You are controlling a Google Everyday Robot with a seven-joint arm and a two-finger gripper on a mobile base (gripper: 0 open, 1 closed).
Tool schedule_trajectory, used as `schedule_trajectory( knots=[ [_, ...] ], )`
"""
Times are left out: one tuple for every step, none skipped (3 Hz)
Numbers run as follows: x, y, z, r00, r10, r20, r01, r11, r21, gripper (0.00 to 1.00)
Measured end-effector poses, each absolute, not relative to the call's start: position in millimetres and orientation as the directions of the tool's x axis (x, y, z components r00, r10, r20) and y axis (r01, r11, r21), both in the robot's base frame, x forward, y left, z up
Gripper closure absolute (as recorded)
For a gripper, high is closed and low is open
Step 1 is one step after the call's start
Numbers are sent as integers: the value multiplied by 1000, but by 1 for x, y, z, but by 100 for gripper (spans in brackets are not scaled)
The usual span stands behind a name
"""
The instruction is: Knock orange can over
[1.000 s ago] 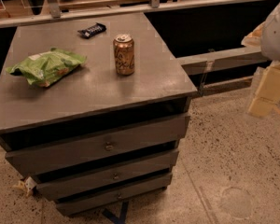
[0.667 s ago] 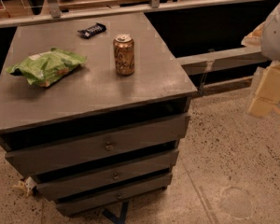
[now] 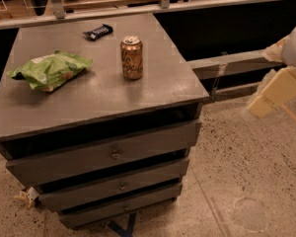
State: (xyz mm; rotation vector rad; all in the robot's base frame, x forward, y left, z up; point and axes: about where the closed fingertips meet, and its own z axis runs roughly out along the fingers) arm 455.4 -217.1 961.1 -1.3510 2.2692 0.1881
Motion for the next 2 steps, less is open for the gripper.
schedule_trajectory(
  knots=[
    [460,-212,952,-399,-665,-631,-806,583,-104,0],
    [462,-203,941,-331,-583,-742,-786,605,-125,0]
  ],
)
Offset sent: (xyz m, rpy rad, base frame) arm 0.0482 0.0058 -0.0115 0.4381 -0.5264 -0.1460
